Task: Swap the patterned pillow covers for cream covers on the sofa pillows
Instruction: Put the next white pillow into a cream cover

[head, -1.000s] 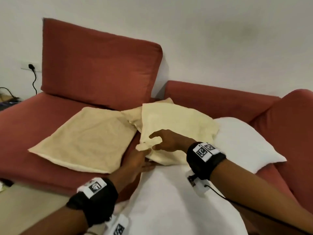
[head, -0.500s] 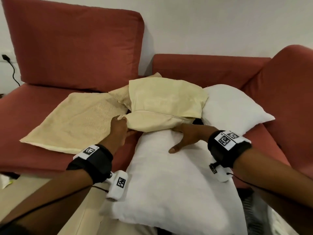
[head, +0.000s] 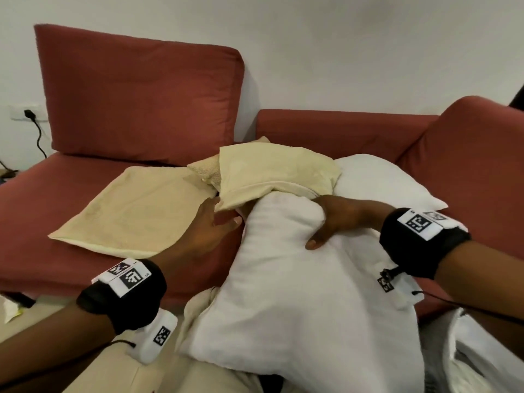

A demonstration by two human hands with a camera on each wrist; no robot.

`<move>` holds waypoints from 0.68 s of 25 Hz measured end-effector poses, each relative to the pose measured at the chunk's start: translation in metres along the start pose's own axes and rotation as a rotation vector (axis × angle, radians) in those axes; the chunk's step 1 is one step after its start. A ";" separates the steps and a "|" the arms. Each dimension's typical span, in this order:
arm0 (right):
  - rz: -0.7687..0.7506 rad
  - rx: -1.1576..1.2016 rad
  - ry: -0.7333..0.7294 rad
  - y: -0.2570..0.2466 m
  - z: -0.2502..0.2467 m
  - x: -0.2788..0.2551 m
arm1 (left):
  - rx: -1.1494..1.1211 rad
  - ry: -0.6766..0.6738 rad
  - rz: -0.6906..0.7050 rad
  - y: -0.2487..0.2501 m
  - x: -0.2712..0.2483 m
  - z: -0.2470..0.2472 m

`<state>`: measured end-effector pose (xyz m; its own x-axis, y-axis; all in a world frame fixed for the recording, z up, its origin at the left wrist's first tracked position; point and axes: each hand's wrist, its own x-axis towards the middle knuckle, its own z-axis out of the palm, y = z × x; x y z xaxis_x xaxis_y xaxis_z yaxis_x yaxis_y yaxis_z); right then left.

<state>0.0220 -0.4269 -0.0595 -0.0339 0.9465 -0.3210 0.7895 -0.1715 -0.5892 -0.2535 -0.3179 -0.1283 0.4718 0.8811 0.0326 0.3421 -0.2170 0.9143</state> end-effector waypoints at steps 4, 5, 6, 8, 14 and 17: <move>0.068 -0.069 0.128 0.006 -0.032 -0.065 | 0.476 -0.026 0.088 0.021 -0.009 0.034; 0.094 -0.121 0.195 0.010 -0.039 -0.077 | 0.574 -0.037 0.099 0.031 -0.009 0.042; 0.116 -0.179 0.254 0.014 -0.045 -0.085 | 0.617 -0.068 0.103 0.039 -0.011 0.049; 0.151 -0.256 0.355 0.022 -0.057 -0.095 | 0.654 -0.158 0.171 0.050 -0.020 0.063; 0.062 -0.168 0.455 0.030 -0.082 -0.129 | 0.751 -0.534 0.388 0.042 -0.045 0.094; 0.080 0.096 0.411 0.038 -0.085 -0.137 | 0.807 -0.514 0.630 0.033 -0.057 0.112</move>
<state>0.1081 -0.5396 0.0248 0.2875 0.9560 -0.0581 0.7185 -0.2554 -0.6469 -0.1779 -0.4220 -0.1455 0.9571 0.2847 0.0545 0.2614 -0.9289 0.2625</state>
